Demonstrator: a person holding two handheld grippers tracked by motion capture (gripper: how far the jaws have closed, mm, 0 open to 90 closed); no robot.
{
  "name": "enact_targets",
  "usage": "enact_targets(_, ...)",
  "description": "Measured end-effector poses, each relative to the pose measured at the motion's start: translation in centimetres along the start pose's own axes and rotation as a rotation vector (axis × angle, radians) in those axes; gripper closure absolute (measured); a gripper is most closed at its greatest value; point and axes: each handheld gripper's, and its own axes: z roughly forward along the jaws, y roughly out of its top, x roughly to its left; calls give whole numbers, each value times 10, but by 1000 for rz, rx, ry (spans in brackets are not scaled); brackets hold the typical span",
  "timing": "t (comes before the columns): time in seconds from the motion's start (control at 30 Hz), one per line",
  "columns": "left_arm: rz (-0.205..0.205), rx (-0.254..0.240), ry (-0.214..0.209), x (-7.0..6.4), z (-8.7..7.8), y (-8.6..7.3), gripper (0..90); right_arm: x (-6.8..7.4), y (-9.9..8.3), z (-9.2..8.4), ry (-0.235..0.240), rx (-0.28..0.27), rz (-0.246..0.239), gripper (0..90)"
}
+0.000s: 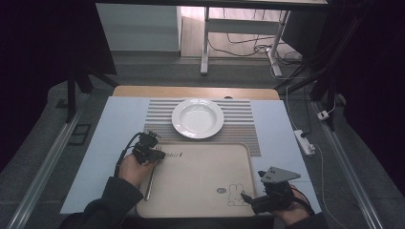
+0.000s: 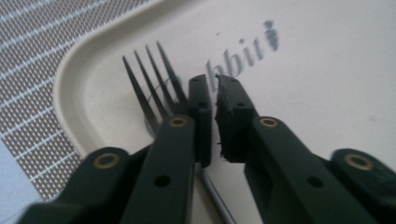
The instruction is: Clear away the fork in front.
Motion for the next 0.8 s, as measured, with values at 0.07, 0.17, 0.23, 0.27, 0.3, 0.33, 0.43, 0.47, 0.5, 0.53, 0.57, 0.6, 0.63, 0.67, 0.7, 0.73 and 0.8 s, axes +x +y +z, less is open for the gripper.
enact_targets(0.07,3,-9,-1,-1,-3,0,769,0,0,0,-1,1,4,48)
enact_targets(0.17,5,-28,-19,-1,-9,-2,711,0,0,0,0,2,7,48)
enact_targets(0.23,8,-49,-35,-3,-15,-3,658,0,0,0,1,0,7,48)
enact_targets(0.27,12,-60,-47,-3,-18,-4,627,0,0,0,0,-2,7,48)
enact_targets(0.3,17,-74,-58,-4,-22,-5,592,1,1,-1,-1,-3,8,48)
enact_targets(0.33,24,-87,-71,-5,-26,-6,559,1,1,-1,-1,-4,8,48)
enact_targets(0.43,50,-110,-98,-8,-34,-10,488,2,2,-1,-8,-2,11,47)
enact_targets(0.47,58,-118,-103,-9,-36,-12,456,2,2,-1,-8,-2,12,46)
enact_targets(0.5,65,-127,-110,-10,-39,-13,437,2,2,-1,-8,-4,13,46)
enact_targets(0.53,73,-140,-123,-10,-42,-15,420,1,2,-1,-8,-1,13,45)
enact_targets(0.57,78,-156,-134,-11,-44,-17,393,1,2,-2,-10,0,15,44)
enact_targets(0.6,85,-168,-146,-12,-47,-18,365,1,2,-2,-10,-2,15,44)
enact_targets(0.63,85,-176,-155,-13,-49,-19,346,1,1,-2,-12,-2,18,43)
enact_targets(0.67,90,-186,-166,-13,-51,-21,327,1,1,-3,-14,0,19,43)
enact_targets(0.7,100,-199,-173,-15,-55,-24,303,1,1,-3,-17,-4,23,43)
enact_targets(0.73,108,-205,-177,-15,-57,-25,284,0,0,-4,-18,-2,25,42)
enact_targets(0.8,118,-219,-185,-17,-61,-30,263,0,0,-5,-22,1,32,41)
